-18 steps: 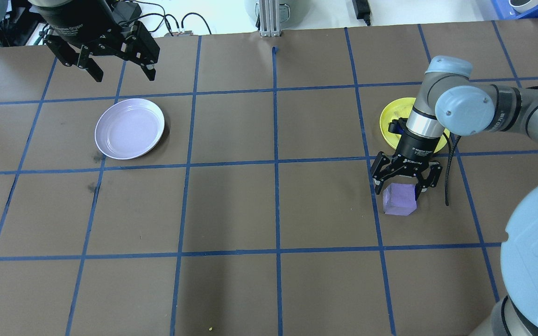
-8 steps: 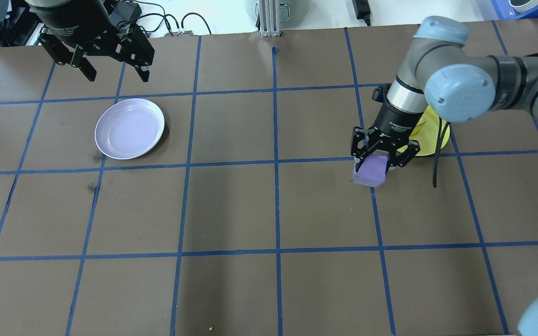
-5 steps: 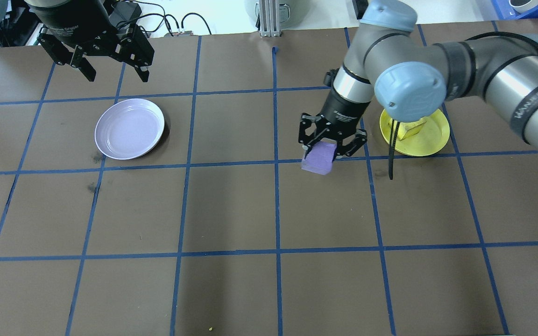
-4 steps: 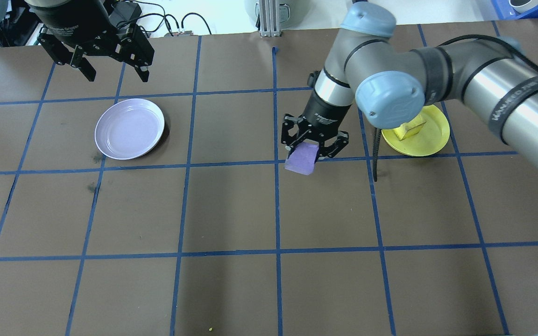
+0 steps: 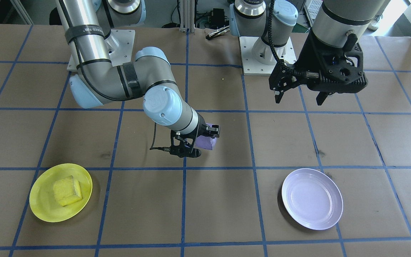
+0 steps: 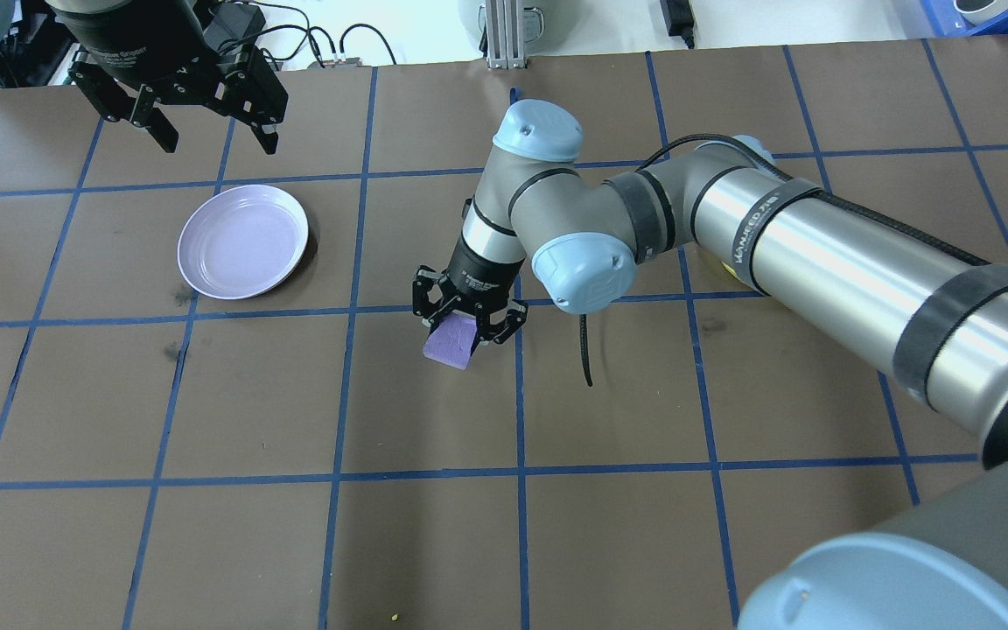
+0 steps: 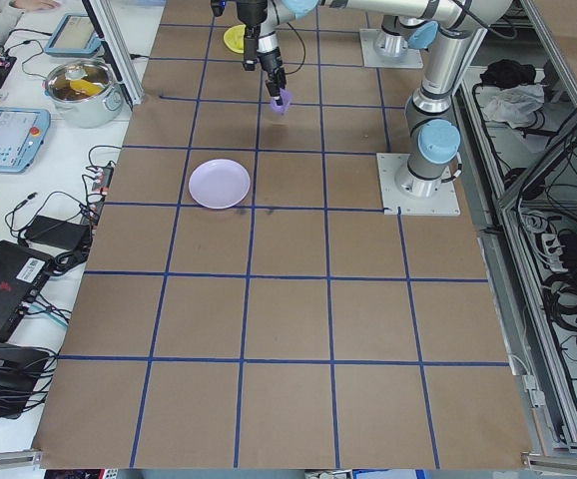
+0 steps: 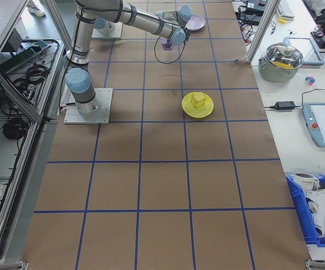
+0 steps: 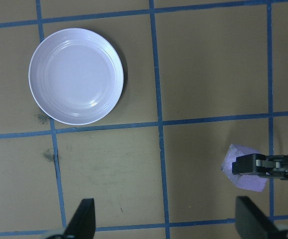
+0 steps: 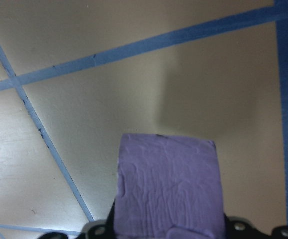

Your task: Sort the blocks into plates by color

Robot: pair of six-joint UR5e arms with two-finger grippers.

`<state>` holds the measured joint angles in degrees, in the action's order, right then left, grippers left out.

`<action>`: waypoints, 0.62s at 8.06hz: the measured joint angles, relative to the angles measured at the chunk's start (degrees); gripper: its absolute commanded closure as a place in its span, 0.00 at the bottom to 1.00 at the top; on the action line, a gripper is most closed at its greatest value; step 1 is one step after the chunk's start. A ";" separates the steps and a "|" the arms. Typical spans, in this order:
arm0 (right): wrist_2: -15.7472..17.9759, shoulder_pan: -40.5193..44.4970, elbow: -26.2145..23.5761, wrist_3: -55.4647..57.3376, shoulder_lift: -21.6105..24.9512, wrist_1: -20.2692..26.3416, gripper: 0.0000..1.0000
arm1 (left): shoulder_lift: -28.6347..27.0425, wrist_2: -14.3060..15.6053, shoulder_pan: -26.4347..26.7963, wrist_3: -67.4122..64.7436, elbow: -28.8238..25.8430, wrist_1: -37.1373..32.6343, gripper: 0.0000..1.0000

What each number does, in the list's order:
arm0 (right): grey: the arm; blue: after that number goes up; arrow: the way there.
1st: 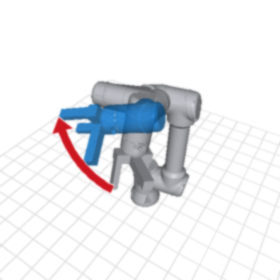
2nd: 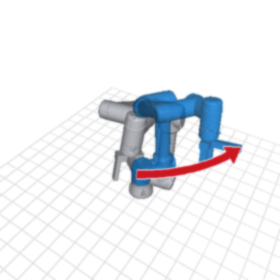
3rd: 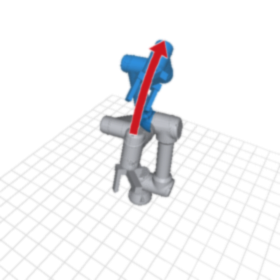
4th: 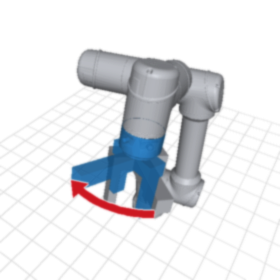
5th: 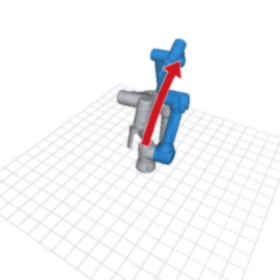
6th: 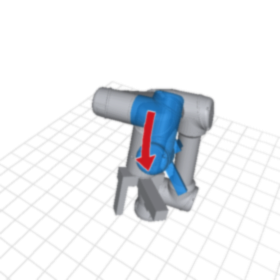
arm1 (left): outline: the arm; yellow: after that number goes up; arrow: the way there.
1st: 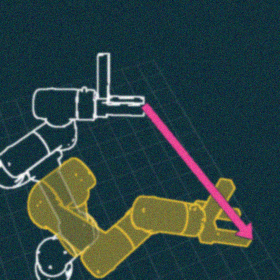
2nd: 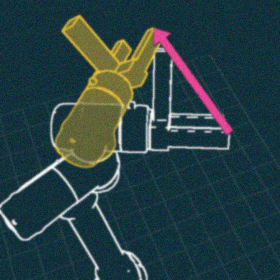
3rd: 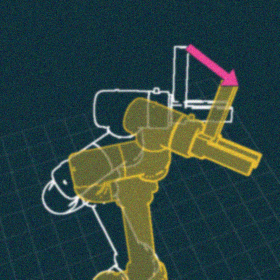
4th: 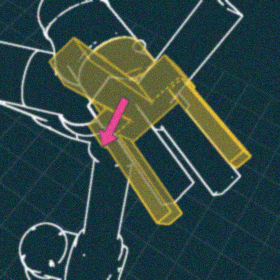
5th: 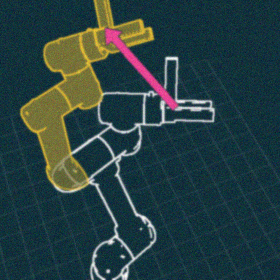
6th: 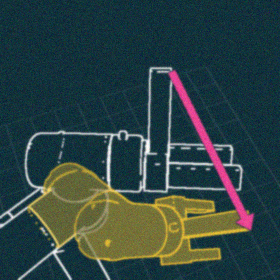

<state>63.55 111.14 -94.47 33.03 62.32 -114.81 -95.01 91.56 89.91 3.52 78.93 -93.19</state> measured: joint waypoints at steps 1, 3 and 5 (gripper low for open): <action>-0.35 1.18 0.05 1.48 -1.70 -0.49 0.00 | 0.00 0.02 0.00 0.00 0.00 -0.02 0.00; -0.40 2.02 0.30 4.76 -2.56 -0.70 0.00 | 0.00 0.06 0.00 0.00 0.00 -0.11 0.00; -0.07 1.85 1.52 6.76 -1.45 -0.27 0.00 | 0.15 0.08 -0.06 0.00 0.00 -0.46 0.00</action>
<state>63.49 112.99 -92.95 39.80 60.87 -115.08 -94.86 91.64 89.85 3.52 78.92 -93.65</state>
